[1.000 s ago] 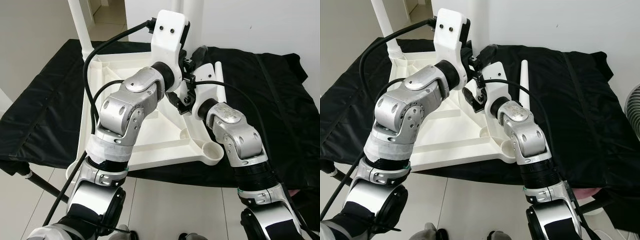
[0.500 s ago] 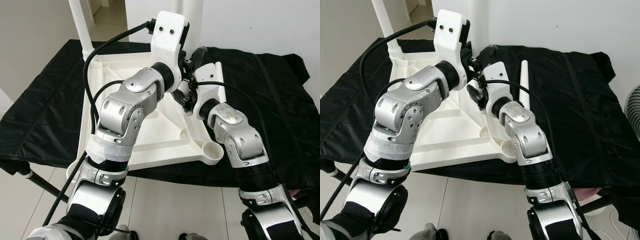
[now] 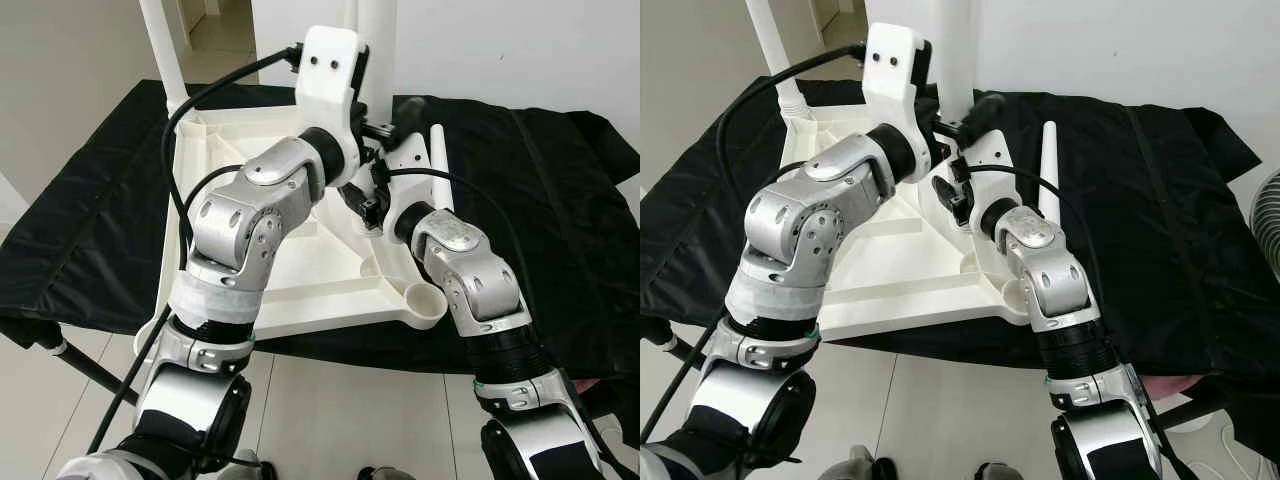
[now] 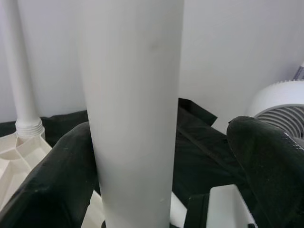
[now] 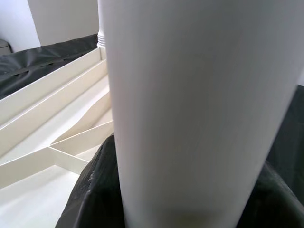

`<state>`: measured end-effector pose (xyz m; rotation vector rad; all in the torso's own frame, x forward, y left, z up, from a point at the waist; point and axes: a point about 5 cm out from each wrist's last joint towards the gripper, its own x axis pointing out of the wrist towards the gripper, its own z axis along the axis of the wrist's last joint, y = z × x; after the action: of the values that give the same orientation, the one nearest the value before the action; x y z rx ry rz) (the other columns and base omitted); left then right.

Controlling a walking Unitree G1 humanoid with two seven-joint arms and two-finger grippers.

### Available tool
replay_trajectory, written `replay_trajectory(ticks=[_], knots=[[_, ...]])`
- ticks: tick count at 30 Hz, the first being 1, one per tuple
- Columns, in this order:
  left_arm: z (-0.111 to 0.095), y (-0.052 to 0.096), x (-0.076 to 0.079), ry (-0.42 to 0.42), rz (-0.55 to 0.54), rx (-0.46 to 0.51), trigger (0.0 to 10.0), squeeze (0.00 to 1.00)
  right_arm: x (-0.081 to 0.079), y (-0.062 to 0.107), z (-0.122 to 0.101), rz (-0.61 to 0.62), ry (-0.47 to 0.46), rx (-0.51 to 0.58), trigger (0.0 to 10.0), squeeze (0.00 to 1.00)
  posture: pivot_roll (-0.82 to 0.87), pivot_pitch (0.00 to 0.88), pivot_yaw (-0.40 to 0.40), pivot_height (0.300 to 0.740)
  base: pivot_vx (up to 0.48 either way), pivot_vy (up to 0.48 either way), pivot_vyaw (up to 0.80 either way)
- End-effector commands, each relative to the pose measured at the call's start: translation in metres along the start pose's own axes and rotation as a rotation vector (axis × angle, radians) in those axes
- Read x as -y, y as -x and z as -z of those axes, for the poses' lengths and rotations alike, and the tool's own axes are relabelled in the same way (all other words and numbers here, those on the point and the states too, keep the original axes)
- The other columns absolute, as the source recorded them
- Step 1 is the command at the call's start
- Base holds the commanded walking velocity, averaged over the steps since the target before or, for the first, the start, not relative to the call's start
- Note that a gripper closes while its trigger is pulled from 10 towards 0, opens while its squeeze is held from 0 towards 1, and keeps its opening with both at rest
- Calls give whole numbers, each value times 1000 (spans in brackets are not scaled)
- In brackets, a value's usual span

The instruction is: Building children table

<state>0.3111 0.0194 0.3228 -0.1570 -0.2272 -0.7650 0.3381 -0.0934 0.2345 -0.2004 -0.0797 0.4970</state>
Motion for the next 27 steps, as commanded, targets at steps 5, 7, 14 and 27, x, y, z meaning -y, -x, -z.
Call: replay_trajectory(ticks=[5, 7, 14, 27], knots=[[-17, 9, 5, 38, 126, 91, 10000, 0, 5, -3, 1, 52, -41, -5, 10000, 0, -88, 66, 33, 740, 0, 0, 0], [-17, 9, 5, 38, 126, 91, 10000, 0, 5, -3, 1, 52, -41, -5, 10000, 0, -88, 66, 33, 740, 0, 0, 0], [-22, 13, -10, 34, -9, 147, 10000, 0, 22, -1, 4, 182, -125, 15, 3059, 0, -79, 58, 24, 740, 0, 0, 0], [22, 33, -2, -14, 64, 25, 10000, 0, 39, 15, 16, 361, -148, 75, 10000, 0, -80, 61, 29, 740, 0, 0, 0]])
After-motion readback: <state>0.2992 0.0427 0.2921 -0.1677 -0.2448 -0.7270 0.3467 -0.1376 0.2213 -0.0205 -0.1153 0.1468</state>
